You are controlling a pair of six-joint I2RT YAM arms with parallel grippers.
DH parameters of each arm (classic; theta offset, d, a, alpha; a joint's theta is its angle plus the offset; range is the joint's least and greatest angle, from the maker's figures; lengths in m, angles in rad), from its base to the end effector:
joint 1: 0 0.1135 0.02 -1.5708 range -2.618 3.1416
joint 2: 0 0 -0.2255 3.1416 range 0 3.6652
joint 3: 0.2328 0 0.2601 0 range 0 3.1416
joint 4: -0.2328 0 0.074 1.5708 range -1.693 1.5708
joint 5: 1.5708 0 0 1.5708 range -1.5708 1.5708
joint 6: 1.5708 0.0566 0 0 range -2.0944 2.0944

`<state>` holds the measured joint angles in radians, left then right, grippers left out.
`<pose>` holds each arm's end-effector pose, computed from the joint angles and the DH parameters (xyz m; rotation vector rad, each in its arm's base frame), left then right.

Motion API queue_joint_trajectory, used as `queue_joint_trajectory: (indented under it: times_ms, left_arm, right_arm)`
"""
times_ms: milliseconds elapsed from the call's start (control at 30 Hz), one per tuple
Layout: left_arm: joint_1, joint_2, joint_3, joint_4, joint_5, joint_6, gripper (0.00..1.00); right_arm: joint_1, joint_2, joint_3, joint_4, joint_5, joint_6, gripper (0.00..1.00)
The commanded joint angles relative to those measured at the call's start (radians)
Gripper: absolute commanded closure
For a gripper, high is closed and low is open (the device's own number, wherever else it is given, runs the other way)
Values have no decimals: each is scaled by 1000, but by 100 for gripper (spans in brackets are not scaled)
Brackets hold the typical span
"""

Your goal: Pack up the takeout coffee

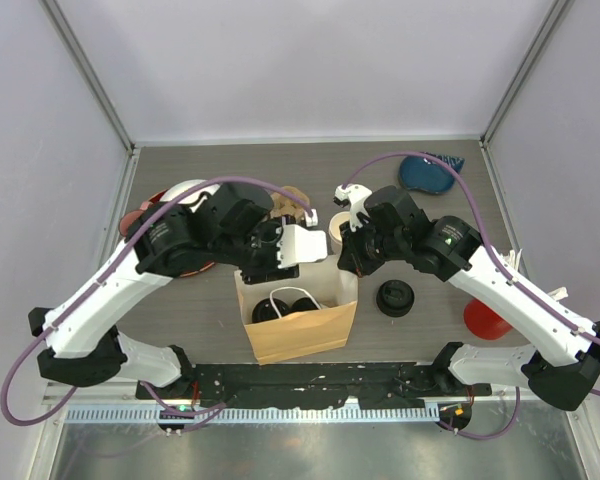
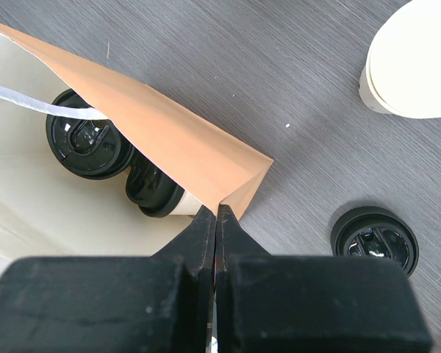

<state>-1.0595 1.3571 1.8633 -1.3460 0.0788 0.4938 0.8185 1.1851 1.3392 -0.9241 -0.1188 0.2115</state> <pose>0.1192 -0.2215 0.4120 1.7348 1.7129 -0.3526 0.1793 0.2014 0.3299 -0.7833 2.2970 0.6313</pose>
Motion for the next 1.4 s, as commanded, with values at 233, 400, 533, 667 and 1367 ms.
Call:
queue_joint_trajectory:
  times_ms: [233, 400, 533, 667, 1367]
  left_arm:
    - [26, -67, 149, 53, -172, -100, 46]
    - [79, -76, 154, 158, -318, -159, 44]
    - [128, -87, 158, 225, -408, -185, 42]
    - [216, -107, 108, 327, -494, -173, 35]
    - [627, -61, -69, 510, -215, -322, 24]
  right_arm:
    - [2, 8, 29, -1, -12, -18, 99]
    - [2, 11, 35, -1, -13, -20, 99]
    - [2, 15, 43, -1, -18, -24, 99]
    - [2, 21, 52, -4, -22, -31, 99]
    - [1, 31, 176, -28, -73, -92, 27]
